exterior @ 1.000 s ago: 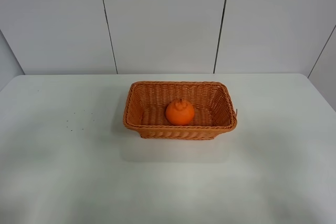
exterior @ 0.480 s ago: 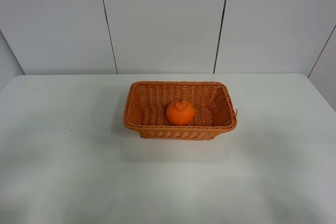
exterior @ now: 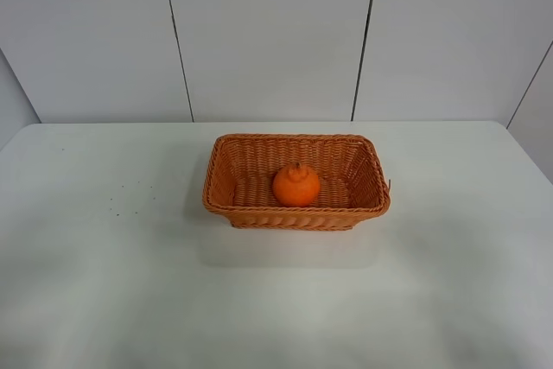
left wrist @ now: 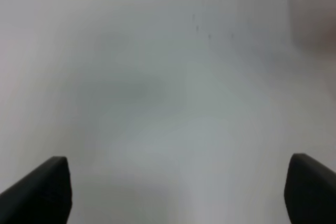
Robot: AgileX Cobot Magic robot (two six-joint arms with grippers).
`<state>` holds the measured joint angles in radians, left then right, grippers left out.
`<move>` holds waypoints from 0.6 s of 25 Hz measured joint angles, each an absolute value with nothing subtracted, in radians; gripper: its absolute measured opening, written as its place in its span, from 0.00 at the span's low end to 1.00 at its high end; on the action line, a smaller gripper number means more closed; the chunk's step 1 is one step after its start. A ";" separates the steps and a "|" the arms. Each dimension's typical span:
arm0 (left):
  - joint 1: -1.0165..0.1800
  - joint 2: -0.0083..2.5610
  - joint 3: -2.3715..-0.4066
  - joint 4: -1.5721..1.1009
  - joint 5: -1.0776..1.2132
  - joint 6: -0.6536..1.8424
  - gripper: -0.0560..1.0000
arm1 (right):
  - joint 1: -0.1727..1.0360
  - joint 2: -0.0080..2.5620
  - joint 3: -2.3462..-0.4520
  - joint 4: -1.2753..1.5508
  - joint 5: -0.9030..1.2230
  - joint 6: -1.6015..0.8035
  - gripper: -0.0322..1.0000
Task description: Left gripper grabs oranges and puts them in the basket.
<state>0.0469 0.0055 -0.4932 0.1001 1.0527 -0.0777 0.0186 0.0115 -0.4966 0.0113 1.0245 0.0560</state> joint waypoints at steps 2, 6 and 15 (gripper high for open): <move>0.047 -0.003 -0.493 0.100 1.053 -0.082 0.92 | 0.019 0.012 -0.497 0.011 1.024 0.056 0.70; 0.047 -0.003 -0.493 0.100 1.053 -0.086 0.92 | 0.019 0.012 -0.497 0.011 1.024 0.056 0.70; 0.047 -0.003 -0.493 0.100 1.053 -0.089 0.92 | 0.019 0.012 -0.497 0.011 1.024 0.056 0.70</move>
<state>0.0469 -0.0034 -0.4932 0.1001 1.0527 -0.0889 0.0186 0.0115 -0.4966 0.0113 1.0245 0.0560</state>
